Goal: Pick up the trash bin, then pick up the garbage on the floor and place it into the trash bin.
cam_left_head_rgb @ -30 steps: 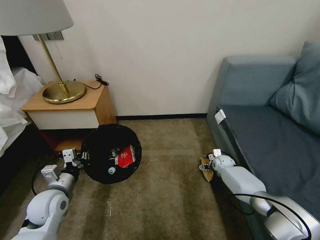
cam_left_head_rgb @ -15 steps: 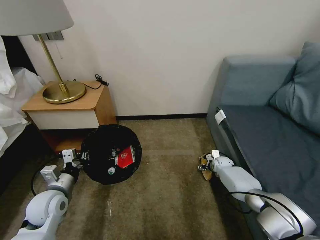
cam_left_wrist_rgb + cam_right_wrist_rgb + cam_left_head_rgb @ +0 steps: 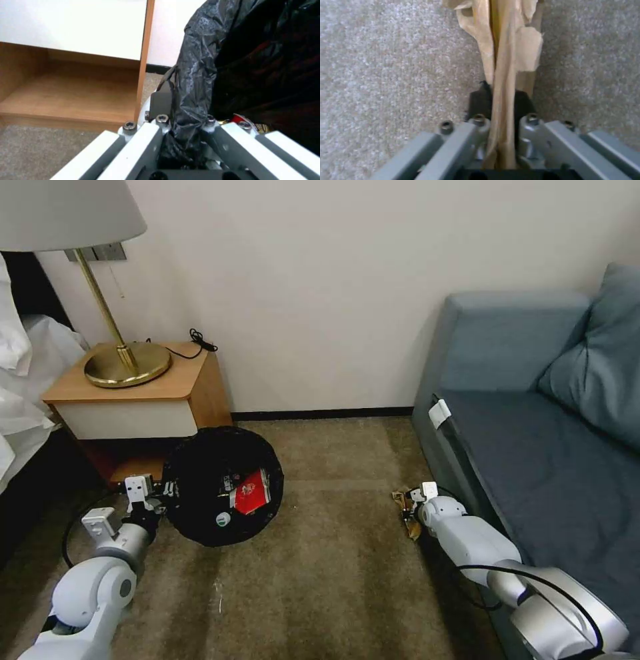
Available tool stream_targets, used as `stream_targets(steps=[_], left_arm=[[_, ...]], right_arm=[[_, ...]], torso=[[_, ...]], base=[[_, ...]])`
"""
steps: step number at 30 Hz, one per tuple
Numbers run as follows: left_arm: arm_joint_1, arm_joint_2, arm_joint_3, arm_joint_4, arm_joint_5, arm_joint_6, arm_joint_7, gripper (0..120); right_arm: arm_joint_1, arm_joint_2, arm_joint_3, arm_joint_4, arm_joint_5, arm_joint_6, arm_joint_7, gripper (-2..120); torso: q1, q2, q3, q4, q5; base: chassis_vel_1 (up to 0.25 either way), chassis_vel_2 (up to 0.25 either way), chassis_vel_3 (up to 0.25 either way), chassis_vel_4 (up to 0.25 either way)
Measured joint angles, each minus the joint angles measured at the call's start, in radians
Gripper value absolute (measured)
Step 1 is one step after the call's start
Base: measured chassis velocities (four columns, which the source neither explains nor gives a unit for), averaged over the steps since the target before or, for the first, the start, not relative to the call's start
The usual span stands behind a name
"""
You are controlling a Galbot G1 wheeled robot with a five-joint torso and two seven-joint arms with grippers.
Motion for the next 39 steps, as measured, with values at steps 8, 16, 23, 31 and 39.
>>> stream_targets(steps=[8, 16, 23, 31, 39], left_arm=[[0.007, -0.004, 0.003, -0.011, 0.006, 0.001, -0.006, 1], [0.016, -0.005, 0.002, -0.016, 0.010, 0.002, -0.010, 1], [0.001, -0.002, 0.004, -0.012, 0.004, 0.003, -0.011, 1], [-0.008, 0.007, 0.005, -0.005, -0.003, 0.005, -0.012, 1], [-0.011, -0.001, 0.011, -0.003, -0.004, 0.005, -0.011, 1]], right_arm=[[-0.014, -0.055, 0.012, 0.083, 0.092, 0.020, 0.016, 0], [-0.034, -0.180, 0.089, 0.223, 0.097, 0.177, -0.020, 0], [-0.122, -0.309, 0.264, 0.533, 0.163, 0.719, -0.407, 0], [-0.210, -0.365, 0.279, 0.970, 0.315, 0.745, -0.672, 0], [-0.116, -0.307, 0.081, 1.033, 0.265, 0.702, -0.716, 0]], torso=[[0.000, 0.000, 0.000, 0.0002, -0.0001], [0.000, 0.000, 0.000, -0.0001, 0.0001], [0.000, 0.000, 0.000, -0.0007, -0.0003], [0.000, 0.000, 0.000, 0.0001, -0.0005], [0.000, 0.000, 0.000, -0.0001, -0.0004]], base=[[0.000, 0.000, 0.000, 0.000], [0.000, 0.000, 0.000, 0.000], [0.000, 0.000, 0.000, 0.000], [0.000, 0.000, 0.000, 0.000], [0.000, 0.000, 0.000, 0.000]])
